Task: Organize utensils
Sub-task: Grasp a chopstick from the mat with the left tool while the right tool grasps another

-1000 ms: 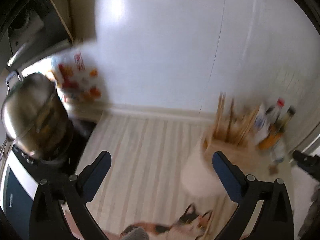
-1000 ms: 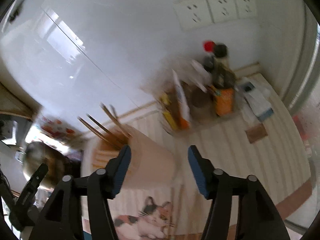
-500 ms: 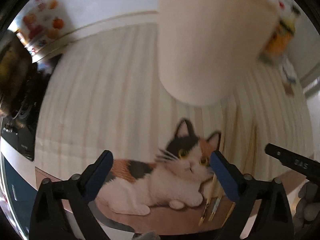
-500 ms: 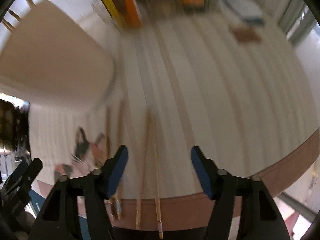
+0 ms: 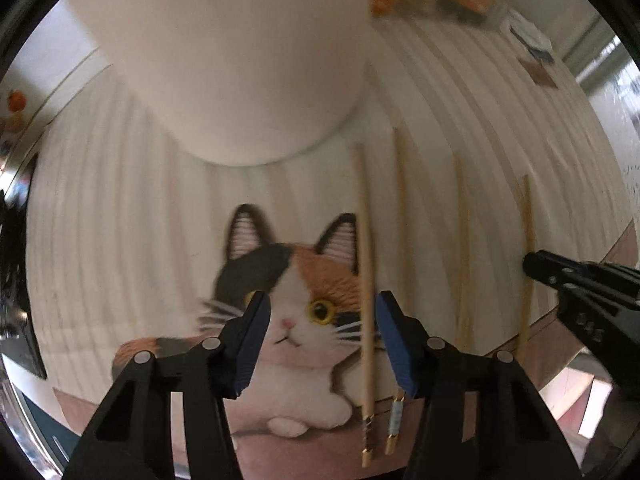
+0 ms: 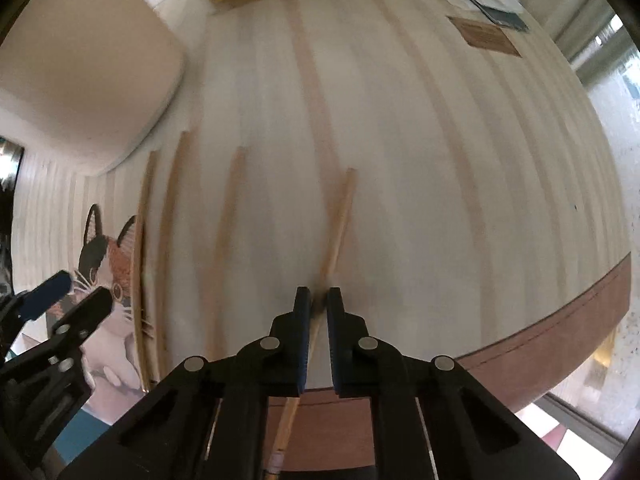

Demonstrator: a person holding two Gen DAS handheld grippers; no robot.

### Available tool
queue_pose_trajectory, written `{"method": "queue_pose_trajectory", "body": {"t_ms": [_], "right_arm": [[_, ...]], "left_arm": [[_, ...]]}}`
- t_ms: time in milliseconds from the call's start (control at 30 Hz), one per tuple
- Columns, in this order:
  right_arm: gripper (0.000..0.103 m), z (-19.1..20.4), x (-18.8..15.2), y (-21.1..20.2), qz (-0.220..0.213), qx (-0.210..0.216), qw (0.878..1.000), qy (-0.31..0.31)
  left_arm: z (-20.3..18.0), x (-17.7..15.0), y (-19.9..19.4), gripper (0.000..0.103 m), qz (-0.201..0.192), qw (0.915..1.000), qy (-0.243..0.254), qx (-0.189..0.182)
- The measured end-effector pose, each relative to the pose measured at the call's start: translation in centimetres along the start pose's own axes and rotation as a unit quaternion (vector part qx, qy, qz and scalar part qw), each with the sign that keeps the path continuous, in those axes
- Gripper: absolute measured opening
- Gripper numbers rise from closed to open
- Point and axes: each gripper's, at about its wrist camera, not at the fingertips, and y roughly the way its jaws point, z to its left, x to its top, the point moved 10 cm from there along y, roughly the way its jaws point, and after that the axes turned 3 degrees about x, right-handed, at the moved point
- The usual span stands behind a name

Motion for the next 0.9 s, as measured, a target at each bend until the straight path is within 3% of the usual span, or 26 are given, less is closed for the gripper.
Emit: {"method": "queue_pose_trajectory", "body": {"t_ms": [67, 100, 167, 233, 433, 667, 900], "right_arm": [[0.008, -1.2, -0.2, -0.2, 0.003, -0.004, 1.000, 0.007], [0.008, -1.7, -0.3, -0.2, 0.004, -0.002, 1.000, 0.011], [0.008, -2.5, -0.3, -0.3, 0.008, 0.003, 1.000, 0.017], [0.009, -2.8, -0.5, -0.1, 0.011, 0.008, 1.000, 0.023], [0.009, -3.0, -0.2, -0.2, 0.008, -0.015, 1.000, 0.006], [0.008, 2.6, 0.7, 0.3, 0.007, -0.012, 0.999, -0.035], [0.009, 6.5, 0.8, 0.9, 0.033, -0.022, 0.994, -0.098]], "left_arm": [[-0.8, 0.1, 0.8, 0.045, 0.010, 0.9999, 0.010, 0.003], [-1.1, 0.0, 1.1, 0.035, 0.014, 0.9998, 0.014, 0.005], [-1.8, 0.4, 1.3, 0.025, 0.008, 0.9998, 0.017, 0.008], [-2.0, 0.2, 1.5, 0.005, 0.011, 0.9997, 0.020, 0.009], [1.2, -2.0, 1.5, 0.005, 0.021, 0.9985, -0.046, 0.021], [5.4, -5.7, 1.7, 0.005, 0.042, 0.9865, -0.158, -0.002], [5.6, -5.6, 2.2, 0.006, 0.038, 0.9875, -0.153, 0.002]]}}
